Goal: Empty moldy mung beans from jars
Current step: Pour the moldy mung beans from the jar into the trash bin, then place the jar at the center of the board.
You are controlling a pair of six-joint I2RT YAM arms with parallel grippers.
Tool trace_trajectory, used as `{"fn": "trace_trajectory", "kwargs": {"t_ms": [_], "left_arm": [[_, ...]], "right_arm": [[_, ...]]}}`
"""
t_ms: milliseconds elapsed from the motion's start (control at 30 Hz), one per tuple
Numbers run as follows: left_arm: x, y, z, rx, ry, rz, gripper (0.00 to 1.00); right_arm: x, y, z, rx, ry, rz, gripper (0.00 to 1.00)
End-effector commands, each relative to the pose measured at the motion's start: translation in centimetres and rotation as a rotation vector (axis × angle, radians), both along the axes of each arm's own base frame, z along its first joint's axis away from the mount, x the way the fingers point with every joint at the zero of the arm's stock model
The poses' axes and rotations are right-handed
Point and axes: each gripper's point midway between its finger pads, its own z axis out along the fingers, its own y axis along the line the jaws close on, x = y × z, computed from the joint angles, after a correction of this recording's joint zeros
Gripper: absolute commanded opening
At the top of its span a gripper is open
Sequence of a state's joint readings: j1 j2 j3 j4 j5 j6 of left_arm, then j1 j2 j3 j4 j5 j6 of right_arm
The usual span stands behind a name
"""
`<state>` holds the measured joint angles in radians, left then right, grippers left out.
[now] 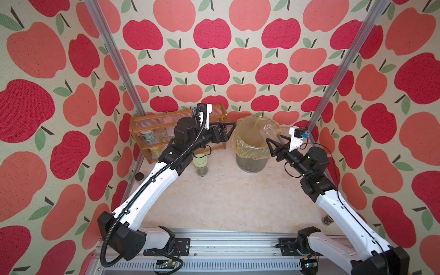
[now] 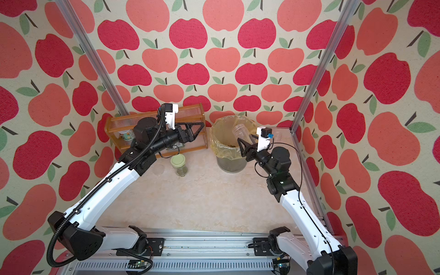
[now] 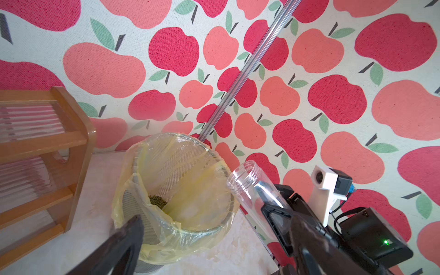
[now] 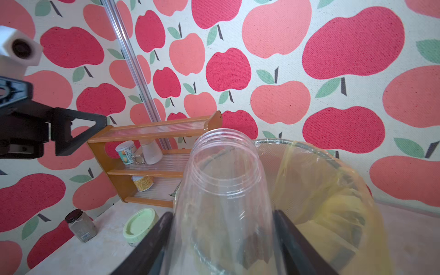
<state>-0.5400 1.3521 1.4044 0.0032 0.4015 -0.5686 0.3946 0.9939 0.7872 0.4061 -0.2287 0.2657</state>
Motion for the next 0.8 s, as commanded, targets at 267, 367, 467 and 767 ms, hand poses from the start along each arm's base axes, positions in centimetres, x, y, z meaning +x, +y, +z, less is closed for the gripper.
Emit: {"fn": "trace_trajectory", "kwargs": {"t_ms": [267, 367, 467, 767], "left_arm": [[-0.5, -5.6, 0.8, -0.144, 0.093, -0.223, 0.98], [-0.8, -5.9, 1.5, -0.163, 0.073, -0.243, 0.99], [-1.1, -5.8, 2.2, -0.172, 0.051, -0.244, 0.99], [-1.7, -6.3, 3.0, -0.188, 0.064, -0.303, 0.99]], "right_arm": [[-5.1, 5.5, 7.9, -0.025, -0.454, 0.150, 0.49], [-5.0, 6.6, 7.8, -0.060, -0.468, 0.154, 0.49], [-5.2, 7.1, 7.8, -0.070, -0.479, 0.163, 0.49], [-5.6, 8.0, 7.9, -0.082, -0.504, 0.178, 0.48]]}}
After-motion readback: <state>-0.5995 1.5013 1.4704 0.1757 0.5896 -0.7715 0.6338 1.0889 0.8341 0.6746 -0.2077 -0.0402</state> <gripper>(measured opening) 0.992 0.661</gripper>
